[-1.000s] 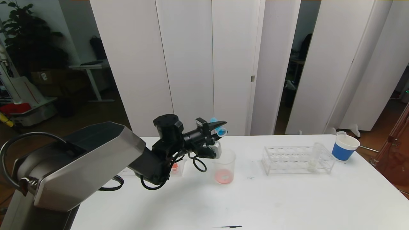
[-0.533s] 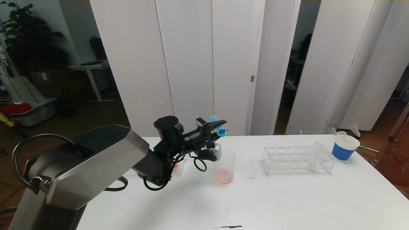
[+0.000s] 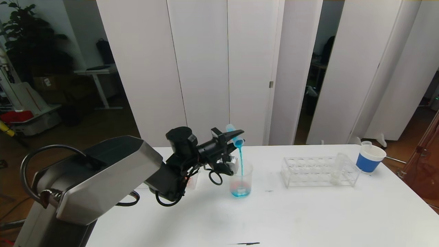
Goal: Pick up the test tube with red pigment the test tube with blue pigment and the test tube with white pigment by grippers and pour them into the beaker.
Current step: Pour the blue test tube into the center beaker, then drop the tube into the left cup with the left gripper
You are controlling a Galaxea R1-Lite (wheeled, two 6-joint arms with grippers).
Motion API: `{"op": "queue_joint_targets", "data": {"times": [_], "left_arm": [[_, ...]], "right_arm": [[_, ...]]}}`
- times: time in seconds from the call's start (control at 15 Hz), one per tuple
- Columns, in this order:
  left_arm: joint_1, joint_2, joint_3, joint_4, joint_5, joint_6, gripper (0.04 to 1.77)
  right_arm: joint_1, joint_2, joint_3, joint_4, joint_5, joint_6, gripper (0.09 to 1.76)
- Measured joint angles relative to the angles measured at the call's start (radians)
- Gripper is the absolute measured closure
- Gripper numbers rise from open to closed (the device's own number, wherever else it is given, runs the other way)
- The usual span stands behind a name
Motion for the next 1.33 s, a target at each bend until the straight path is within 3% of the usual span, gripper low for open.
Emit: {"op": "queue_joint_targets", "data": {"times": [1.33], "left_arm": [[0.001,-0.006,-0.013,-0.049,0.012,0.043,1.23]], "right_arm": [[0.000,0.000,0.000,0.000,0.000,0.000,0.10]]}}
